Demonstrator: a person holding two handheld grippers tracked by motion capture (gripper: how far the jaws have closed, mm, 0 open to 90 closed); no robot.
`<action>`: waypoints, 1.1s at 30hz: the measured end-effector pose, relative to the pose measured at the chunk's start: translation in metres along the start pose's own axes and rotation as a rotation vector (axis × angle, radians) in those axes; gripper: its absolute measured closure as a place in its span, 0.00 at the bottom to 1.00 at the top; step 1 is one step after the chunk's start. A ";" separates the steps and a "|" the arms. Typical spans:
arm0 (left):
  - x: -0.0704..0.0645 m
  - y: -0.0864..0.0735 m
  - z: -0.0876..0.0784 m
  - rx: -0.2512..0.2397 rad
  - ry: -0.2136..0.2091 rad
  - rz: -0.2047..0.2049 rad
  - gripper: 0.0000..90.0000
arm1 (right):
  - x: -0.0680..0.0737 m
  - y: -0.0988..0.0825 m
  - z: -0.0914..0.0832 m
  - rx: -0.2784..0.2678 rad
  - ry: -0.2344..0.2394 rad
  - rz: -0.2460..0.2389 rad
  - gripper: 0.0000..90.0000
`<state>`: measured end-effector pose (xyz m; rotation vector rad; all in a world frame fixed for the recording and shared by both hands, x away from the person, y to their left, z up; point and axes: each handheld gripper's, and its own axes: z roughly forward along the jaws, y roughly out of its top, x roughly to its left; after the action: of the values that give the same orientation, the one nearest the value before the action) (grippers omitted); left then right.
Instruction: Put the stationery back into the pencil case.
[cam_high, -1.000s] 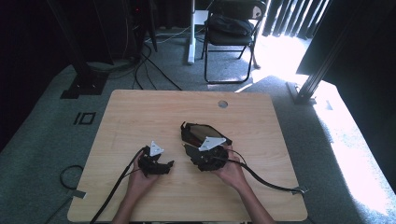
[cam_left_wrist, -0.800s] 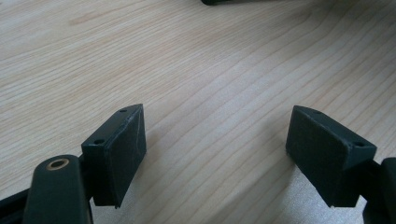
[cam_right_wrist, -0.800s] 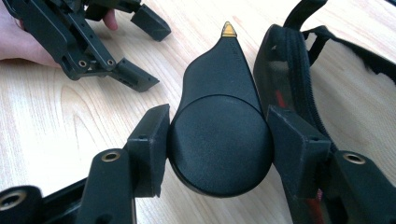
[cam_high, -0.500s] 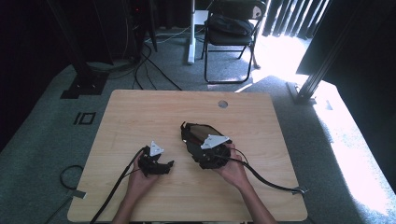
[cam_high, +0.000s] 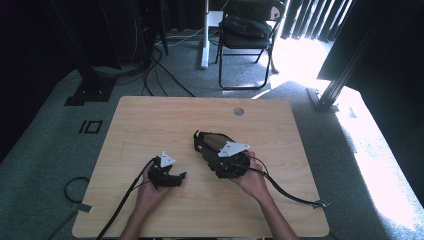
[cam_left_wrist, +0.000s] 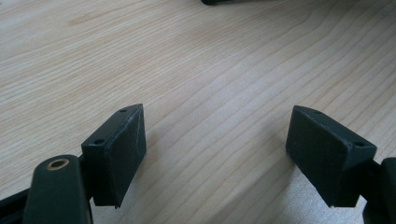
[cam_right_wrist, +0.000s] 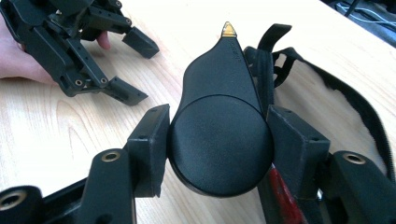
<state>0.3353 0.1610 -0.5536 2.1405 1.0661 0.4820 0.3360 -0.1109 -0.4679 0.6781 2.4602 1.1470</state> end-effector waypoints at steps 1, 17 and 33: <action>0.000 0.000 0.000 0.000 0.000 0.000 0.23 | 0.000 0.000 -0.001 -0.001 -0.002 0.001 0.46; 0.000 0.000 0.000 -0.001 0.001 0.000 0.23 | -0.010 0.006 -0.013 -0.027 -0.039 0.000 0.46; 0.000 0.001 0.001 -0.002 0.001 -0.004 0.23 | -0.027 0.013 -0.025 -0.041 -0.082 0.004 0.46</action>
<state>0.3359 0.1604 -0.5537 2.1361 1.0694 0.4829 0.3498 -0.1340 -0.4402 0.7039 2.3620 1.1447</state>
